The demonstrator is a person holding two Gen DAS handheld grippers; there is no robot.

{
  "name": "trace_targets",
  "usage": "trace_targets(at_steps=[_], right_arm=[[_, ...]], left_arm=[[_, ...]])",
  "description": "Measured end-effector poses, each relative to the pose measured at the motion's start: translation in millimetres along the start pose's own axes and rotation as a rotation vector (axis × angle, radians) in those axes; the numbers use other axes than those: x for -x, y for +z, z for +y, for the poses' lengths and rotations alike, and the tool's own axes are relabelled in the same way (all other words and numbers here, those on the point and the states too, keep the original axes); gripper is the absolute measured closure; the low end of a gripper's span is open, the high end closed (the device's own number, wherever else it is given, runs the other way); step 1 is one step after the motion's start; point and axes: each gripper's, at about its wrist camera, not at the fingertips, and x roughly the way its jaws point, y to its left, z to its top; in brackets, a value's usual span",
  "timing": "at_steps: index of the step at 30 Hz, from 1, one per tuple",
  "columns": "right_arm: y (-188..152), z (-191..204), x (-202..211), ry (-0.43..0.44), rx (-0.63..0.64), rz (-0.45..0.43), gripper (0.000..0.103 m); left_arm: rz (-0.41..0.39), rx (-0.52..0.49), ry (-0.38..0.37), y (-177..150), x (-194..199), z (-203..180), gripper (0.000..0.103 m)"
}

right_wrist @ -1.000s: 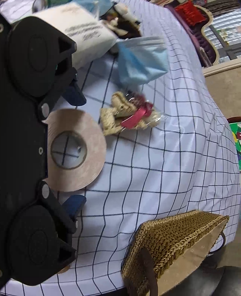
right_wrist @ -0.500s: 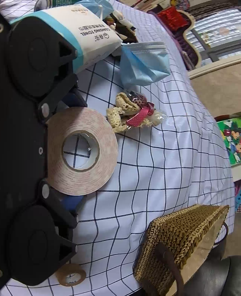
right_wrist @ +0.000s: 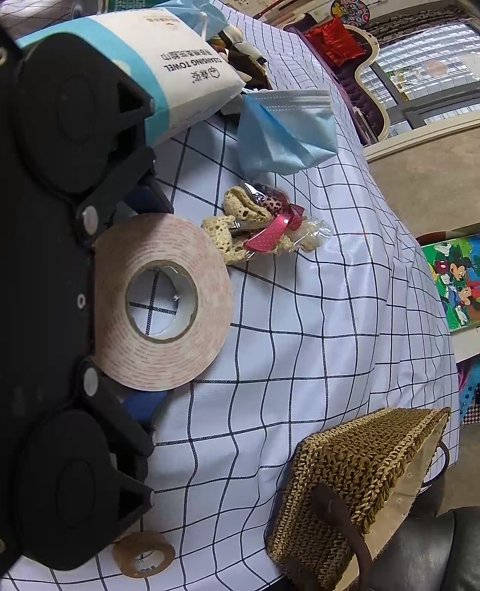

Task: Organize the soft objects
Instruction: 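Grasp the tape roll with the right gripper while the left gripper reaches toward the pink pouch, then grasp the pink pouch with the left gripper while the right gripper holds the tape roll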

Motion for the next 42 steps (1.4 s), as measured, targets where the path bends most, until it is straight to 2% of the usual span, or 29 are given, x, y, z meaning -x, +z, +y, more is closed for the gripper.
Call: trace_targets(at_steps=[3, 6, 8, 10, 11, 15, 21, 26, 30, 33, 36, 39, 42], right_arm=[[1.1, 0.3, -0.4, -0.001, 0.002, 0.006, 0.008], [4.5, 1.2, -1.3, -0.001, 0.011, 0.020, 0.008], [8.1, 0.8, -1.4, 0.003, 0.016, 0.035, 0.009], [12.1, 0.0, -0.7, 0.003, 0.021, 0.048, 0.009], [14.4, -0.9, 0.3, -0.001, 0.017, 0.052, 0.009], [26.9, -7.7, 11.6, -0.009, -0.031, 0.039, 0.009], [44.3, -4.9, 41.2, -0.007, -0.040, -0.007, 0.009], [50.9, 13.2, 64.9, 0.013, -0.007, -0.036, 0.009], [52.9, 38.1, 84.1, 0.051, 0.034, -0.055, 0.009], [50.5, 63.8, 93.7, 0.064, 0.080, -0.053, 0.009], [46.4, 88.9, 103.3, 0.106, 0.111, -0.045, 0.009], [42.5, 106.9, 111.0, 0.137, 0.141, -0.047, 0.009], [40.5, 111.8, 113.6, 0.124, 0.162, -0.057, 0.009]], left_arm=[[0.028, 0.004, 0.025, 4.3, -16.2, -0.8, 0.004], [0.086, 0.044, -0.009, 6.6, -32.7, 7.4, 0.003], [0.087, 0.055, -0.039, 5.8, -35.4, 11.7, 0.005], [0.050, -0.004, -0.064, 3.7, -29.5, 7.0, 0.023], [0.033, -0.043, -0.087, 2.5, -24.2, 2.7, 0.039], [0.012, -0.085, -0.072, -3.1, -14.4, -1.8, 0.040], [0.017, -0.020, -0.143, -10.2, 4.7, 23.4, 0.040], [-0.008, 0.022, -0.166, -14.7, 32.3, 46.2, 0.040], [-0.021, 0.039, -0.121, -21.5, 48.6, 65.6, 0.040], [-0.006, 0.072, -0.086, -24.5, 37.1, 74.1, 0.040], [0.041, 0.096, -0.108, -29.4, 17.0, 69.6, 0.040], [0.040, 0.052, -0.066, -35.3, 8.0, 57.2, 0.041], [0.025, 0.042, -0.070, -34.6, 5.8, 52.3, 0.041]])
